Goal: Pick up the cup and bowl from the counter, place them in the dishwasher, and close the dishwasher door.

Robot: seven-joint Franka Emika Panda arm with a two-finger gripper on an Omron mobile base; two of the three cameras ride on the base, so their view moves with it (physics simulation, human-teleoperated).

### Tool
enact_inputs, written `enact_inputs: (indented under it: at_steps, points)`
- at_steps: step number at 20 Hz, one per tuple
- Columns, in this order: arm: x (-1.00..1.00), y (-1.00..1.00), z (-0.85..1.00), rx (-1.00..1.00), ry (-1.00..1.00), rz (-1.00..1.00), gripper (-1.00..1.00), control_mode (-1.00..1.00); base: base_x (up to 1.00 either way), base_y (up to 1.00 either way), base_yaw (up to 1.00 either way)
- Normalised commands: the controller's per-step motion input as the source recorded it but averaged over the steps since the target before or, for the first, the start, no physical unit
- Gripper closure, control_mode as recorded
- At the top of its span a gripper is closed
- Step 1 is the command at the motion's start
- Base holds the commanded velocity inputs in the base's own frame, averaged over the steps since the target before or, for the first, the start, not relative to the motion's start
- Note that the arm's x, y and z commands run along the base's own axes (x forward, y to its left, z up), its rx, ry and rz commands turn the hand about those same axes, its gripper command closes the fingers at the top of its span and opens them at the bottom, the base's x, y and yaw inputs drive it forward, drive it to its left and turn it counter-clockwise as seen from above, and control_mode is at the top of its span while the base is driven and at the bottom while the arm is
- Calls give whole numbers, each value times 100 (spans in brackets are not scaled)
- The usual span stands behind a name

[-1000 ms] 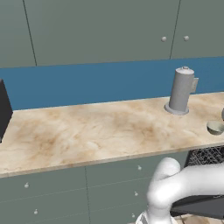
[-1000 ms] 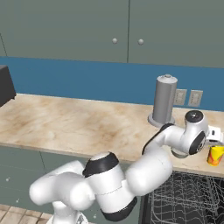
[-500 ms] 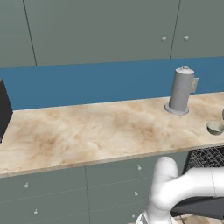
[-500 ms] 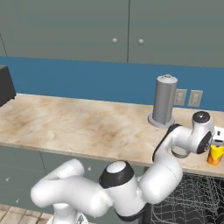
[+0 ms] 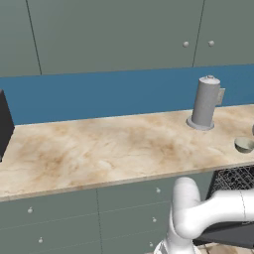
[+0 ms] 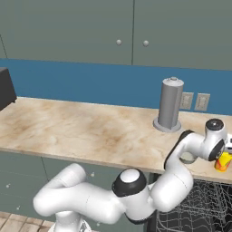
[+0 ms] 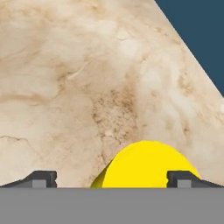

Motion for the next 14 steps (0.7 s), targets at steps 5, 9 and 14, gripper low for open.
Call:
enact_inputs:
  at_steps: [5, 9, 14]
  points:
    - [30, -18, -24, 0, 0, 0, 100, -100, 0, 0, 0]
    - [8, -6, -5, 0, -2, 0, 100, -100, 0, 0, 0]
    - [0, 0, 0, 0, -4, -1, 100, -100, 0, 0, 0]
